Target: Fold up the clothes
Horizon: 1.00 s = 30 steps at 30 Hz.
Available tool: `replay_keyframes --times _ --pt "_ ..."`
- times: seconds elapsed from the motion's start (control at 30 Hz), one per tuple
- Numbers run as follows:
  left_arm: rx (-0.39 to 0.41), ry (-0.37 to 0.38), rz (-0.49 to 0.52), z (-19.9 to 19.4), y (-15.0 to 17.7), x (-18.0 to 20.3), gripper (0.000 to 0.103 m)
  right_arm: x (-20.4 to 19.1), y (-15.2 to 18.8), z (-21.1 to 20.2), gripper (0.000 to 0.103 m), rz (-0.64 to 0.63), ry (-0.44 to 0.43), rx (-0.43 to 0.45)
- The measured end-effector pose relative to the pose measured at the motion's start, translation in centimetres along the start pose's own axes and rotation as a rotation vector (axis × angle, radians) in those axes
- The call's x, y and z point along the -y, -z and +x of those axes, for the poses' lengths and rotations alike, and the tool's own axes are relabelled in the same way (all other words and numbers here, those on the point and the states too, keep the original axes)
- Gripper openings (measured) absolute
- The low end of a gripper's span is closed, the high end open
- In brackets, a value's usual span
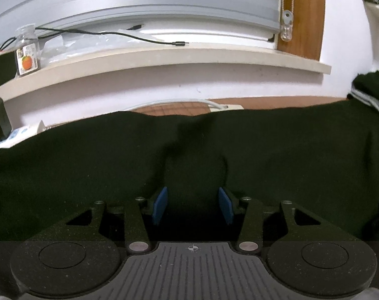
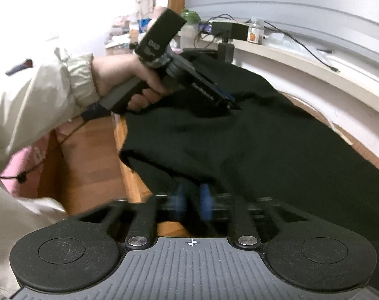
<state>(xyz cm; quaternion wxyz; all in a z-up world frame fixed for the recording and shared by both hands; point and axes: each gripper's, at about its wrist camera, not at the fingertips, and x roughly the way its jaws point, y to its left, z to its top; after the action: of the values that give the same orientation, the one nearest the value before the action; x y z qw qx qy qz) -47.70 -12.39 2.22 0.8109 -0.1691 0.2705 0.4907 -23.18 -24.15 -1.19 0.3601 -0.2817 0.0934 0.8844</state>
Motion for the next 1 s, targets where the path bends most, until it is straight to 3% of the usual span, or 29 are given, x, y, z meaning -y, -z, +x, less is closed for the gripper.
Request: replay_keyframes --times 0.13,0.2,0.3,0.53,0.67,0.87,1.0 --pt "-0.003 0.010 -0.001 0.0 0.0 -0.1 0.050 -0.4 -0.1 -4.0 0.002 -0.006 -0.012 0.083" --pt "-0.004 0.016 0.004 -0.1 0.0 -0.1 0.051 -0.5 0.3 -5.1 0.002 -0.005 -0.006 0.083" --pt "-0.005 0.013 0.011 -0.2 0.1 0.1 0.051 0.1 1.1 -4.5 0.003 0.013 -0.010 0.051" --pt "0.005 -0.025 -0.029 -2.7 1.0 -1.3 0.051 0.2 1.0 -3.1 0.008 0.001 -0.007 0.068" --pt "0.080 -0.153 -0.099 -8.1 2.3 -5.0 0.053 0.2 0.9 -2.4 0.017 0.006 -0.016 0.087" --pt "0.125 -0.376 -0.220 -14.3 4.8 -12.0 0.065 2.3 1.8 -2.5 0.033 0.088 0.060 0.122" --pt "0.105 -0.424 -0.288 -15.3 6.6 -15.4 0.070 3.4 2.1 -2.5 0.035 0.093 0.105 0.124"
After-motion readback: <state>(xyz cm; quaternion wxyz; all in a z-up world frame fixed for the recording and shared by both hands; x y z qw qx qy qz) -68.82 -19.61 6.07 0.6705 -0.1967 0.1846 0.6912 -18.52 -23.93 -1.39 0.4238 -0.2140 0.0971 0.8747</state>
